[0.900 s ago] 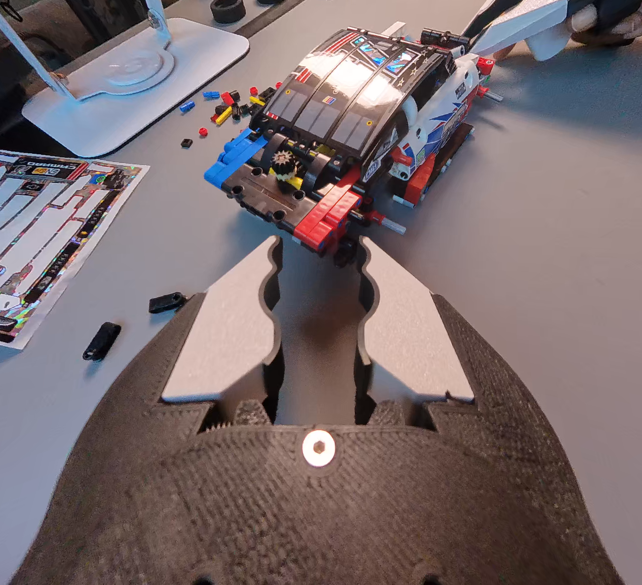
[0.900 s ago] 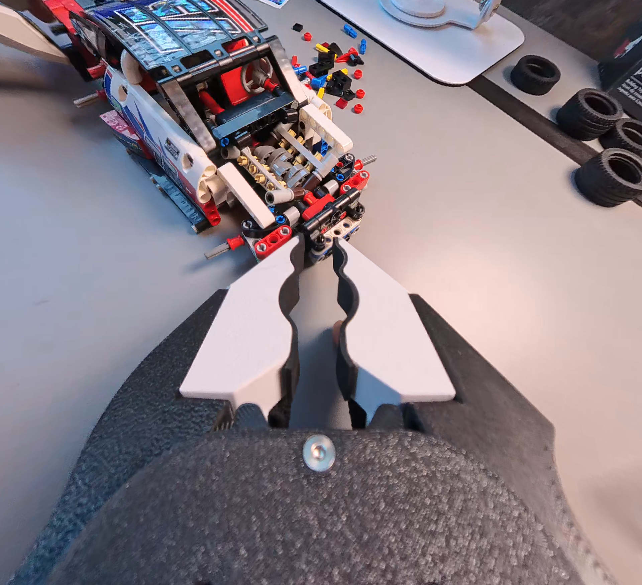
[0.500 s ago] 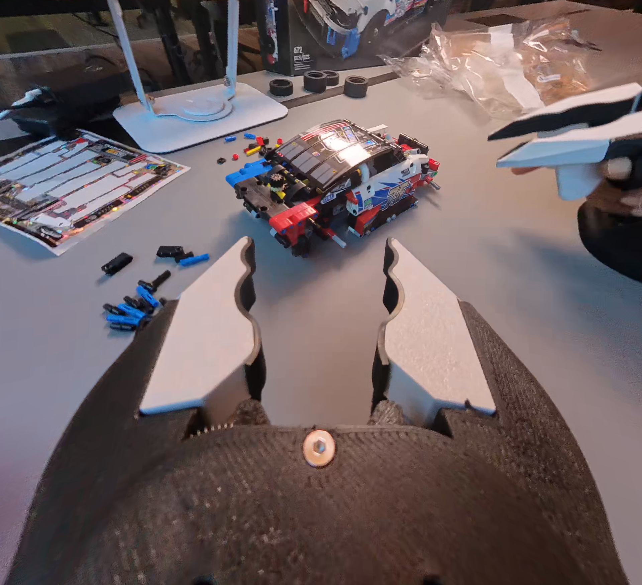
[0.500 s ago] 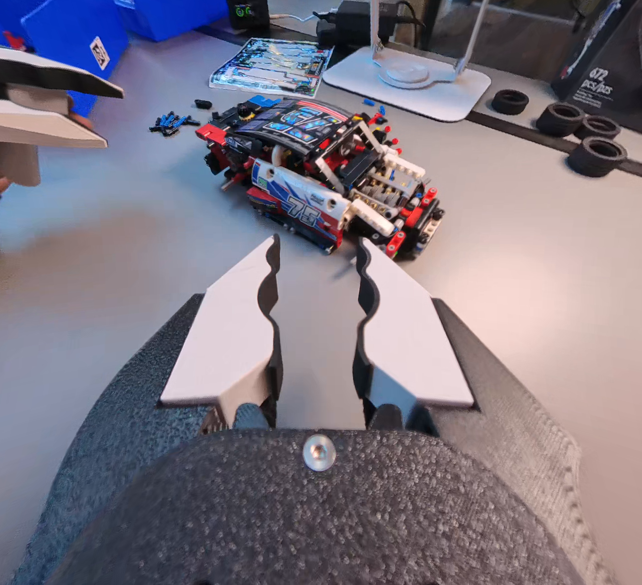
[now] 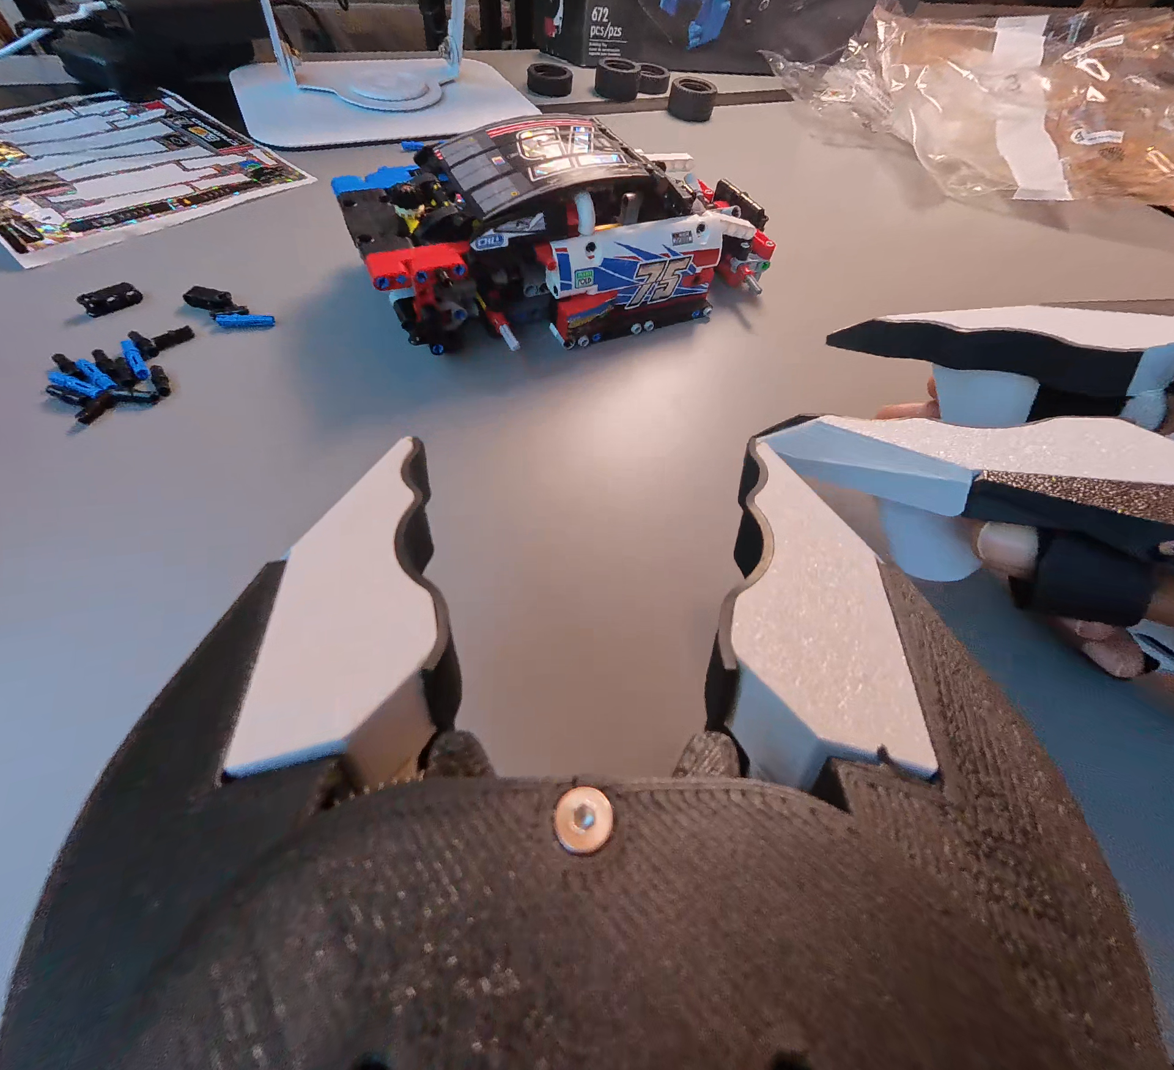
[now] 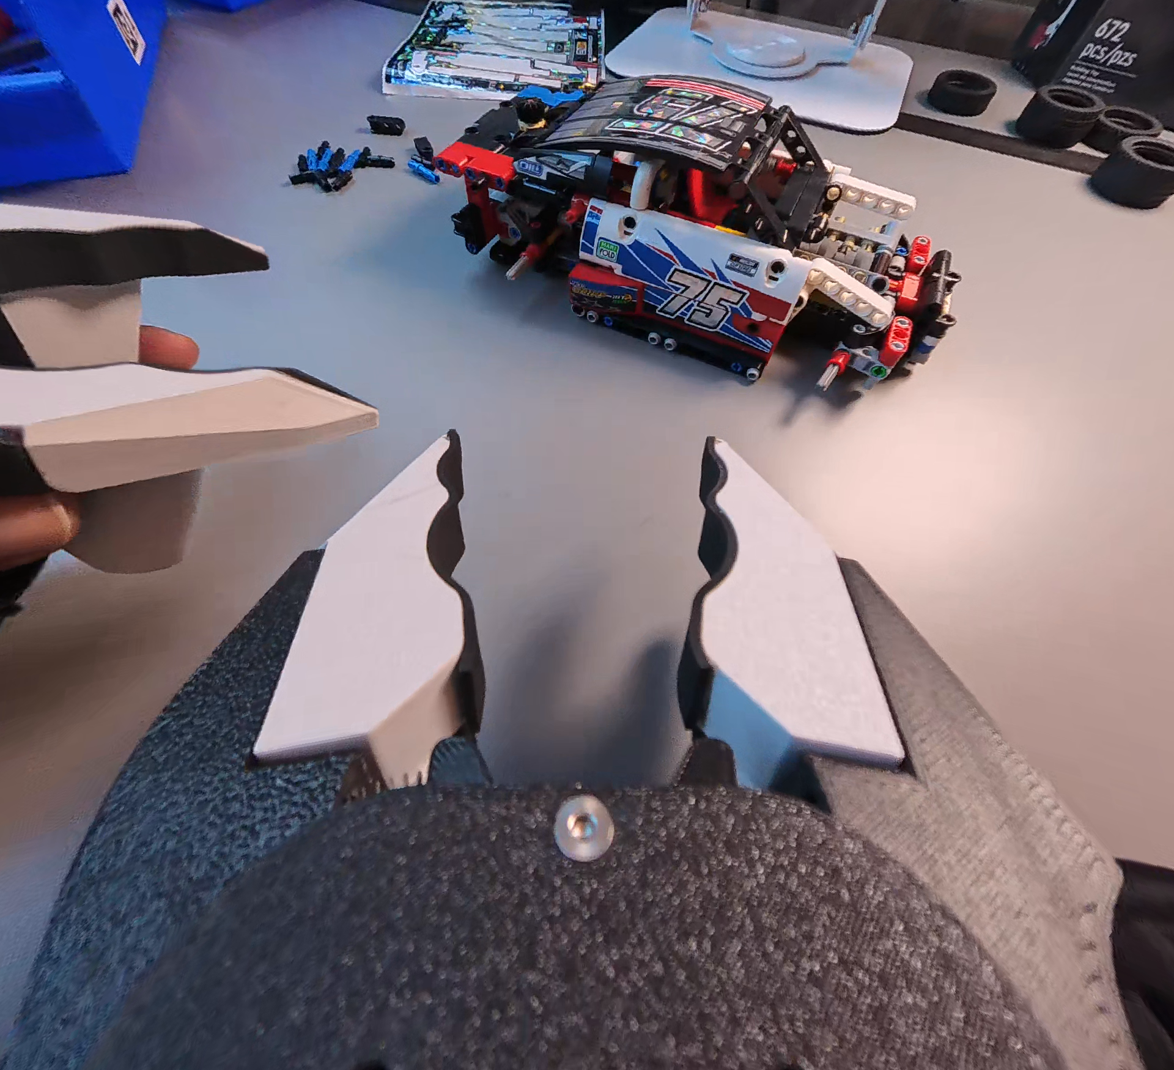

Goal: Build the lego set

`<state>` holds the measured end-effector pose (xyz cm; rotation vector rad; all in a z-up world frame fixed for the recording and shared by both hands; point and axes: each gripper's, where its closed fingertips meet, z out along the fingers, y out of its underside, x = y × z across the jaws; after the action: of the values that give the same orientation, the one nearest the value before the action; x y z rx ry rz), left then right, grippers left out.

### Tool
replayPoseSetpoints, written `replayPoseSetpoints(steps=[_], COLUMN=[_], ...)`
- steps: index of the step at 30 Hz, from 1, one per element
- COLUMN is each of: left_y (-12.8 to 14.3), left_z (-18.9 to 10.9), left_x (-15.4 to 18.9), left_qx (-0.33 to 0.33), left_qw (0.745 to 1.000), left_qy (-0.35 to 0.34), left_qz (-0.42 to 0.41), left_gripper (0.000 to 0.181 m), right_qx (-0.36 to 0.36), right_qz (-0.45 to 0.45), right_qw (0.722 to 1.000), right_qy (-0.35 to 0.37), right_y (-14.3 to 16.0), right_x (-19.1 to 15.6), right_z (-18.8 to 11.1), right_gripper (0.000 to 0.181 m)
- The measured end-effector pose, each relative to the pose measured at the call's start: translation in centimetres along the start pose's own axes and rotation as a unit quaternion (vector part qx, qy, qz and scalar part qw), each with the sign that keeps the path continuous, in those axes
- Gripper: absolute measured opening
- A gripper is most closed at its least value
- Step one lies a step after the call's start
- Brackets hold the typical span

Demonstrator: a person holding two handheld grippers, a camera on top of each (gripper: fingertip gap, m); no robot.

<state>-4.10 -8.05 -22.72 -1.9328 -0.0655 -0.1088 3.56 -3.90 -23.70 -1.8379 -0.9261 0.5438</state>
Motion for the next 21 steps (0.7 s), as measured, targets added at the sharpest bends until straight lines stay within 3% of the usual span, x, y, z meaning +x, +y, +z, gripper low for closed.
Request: replayPoseSetpoints(steps=[16, 18, 21], left_y=[-0.2, -1.2, -5.1], left_z=[-0.9, -1.3, -2.7], left_x=[-0.2, 0.0, -0.1], left_qx=[0.016, 0.026, 0.069], left_qw=[1.0, 1.0, 0.997], left_qy=[0.001, 0.004, 0.001], left_qz=[-0.001, 0.006, 0.03], left_gripper=[0.094, 0.089, 0.084], right_qx=[0.01, 0.012, 0.016], right_qz=[-0.005, -0.007, -0.005], right_qw=[1.0, 1.0, 1.0], right_qy=[0.006, 0.005, -0.007], right_y=[0.2, 0.1, -0.7], right_x=[-0.4, -0.2, 0.5], right_z=[-1.3, -1.4, -1.7], right_gripper=[0.074, 0.074, 0.074])
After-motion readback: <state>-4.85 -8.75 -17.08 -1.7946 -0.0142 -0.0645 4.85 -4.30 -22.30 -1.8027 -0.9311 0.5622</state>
